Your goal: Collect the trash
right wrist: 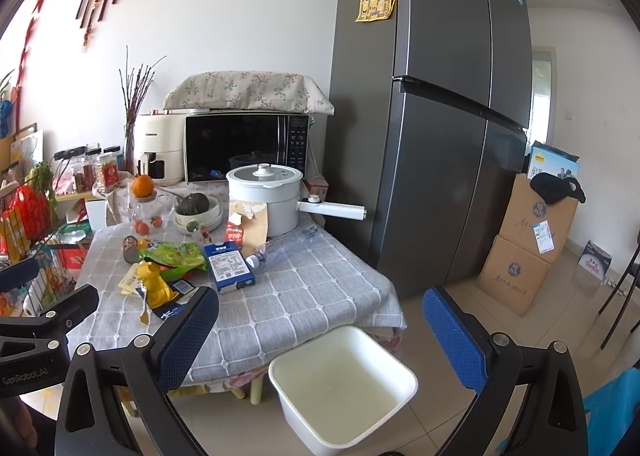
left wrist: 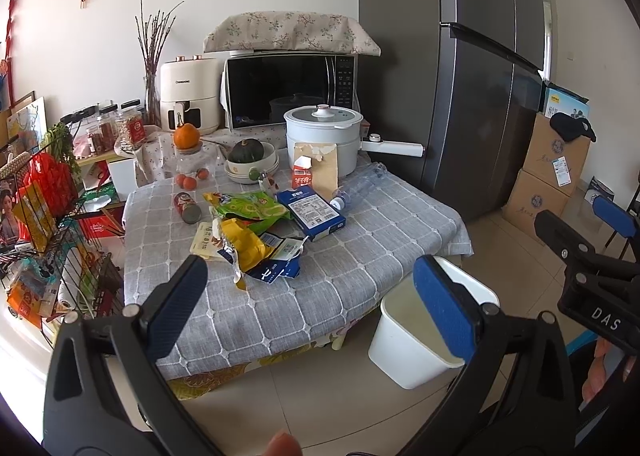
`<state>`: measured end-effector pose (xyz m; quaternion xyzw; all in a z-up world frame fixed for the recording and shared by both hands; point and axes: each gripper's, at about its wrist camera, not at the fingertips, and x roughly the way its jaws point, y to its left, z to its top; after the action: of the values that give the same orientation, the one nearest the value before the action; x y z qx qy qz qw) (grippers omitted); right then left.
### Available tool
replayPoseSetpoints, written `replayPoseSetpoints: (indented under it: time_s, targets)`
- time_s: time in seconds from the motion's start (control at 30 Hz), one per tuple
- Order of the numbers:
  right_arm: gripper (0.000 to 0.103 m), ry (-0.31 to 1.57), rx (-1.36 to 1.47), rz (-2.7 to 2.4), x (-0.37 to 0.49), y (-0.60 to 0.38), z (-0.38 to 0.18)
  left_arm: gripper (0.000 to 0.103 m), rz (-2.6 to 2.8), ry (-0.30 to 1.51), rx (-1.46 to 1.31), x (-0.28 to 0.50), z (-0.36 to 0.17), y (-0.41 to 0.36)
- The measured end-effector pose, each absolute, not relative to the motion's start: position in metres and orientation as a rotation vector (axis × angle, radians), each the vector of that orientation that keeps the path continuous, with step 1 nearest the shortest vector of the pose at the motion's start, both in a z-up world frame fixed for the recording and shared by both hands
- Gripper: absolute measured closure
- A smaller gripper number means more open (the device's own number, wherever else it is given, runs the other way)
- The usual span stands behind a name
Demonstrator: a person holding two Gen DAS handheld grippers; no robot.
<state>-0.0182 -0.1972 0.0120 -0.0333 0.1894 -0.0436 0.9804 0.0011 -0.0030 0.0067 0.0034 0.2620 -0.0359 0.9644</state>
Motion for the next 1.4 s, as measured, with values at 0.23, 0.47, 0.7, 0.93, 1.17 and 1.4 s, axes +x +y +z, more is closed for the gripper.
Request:
replayPoseSetpoints:
  time_s: [0.23, 0.47, 0.7, 0.93, 1.17, 1.4]
  targets:
    - [0.000, 0.382, -0.066, -0.087, -0.0179, -0.1988, 0.0134, 0.001, -0.071, 0.535, 0.004, -0.0012, 0.0003, 0.0006]
    - [0.000, 0.378, -0.066, -0.083, -0.0201, -0.1997, 0.0169, 0.001, -0.069, 0.538, 0.004, -0.0014, -0.0005, 0.0008]
    - [0.000, 0.379, -0.063, -0.085, -0.0202, -0.2001, 0.0179, 0.001, -0.072, 0.546, 0.007, -0.0006, -0.0019, -0.0006]
    - [0.000, 0.378, -0.064, -0.084, -0.0192, -0.1977, 0.0189, 0.001, -0.071, 0.547, 0.008, -0.0001, -0.0019, -0.0011]
    - [0.000, 0.377, -0.063, -0.084, -0.0197, -0.1979, 0.0180, 0.001, -0.071, 0.547, 0.006, 0.0003, -0.0017, -0.0011]
    - [0.000, 0.377, -0.063, -0.085, -0.0195, -0.1976, 0.0179, 0.001, -0.068, 0.542, 0.004, -0.0011, -0.0017, 0.0006]
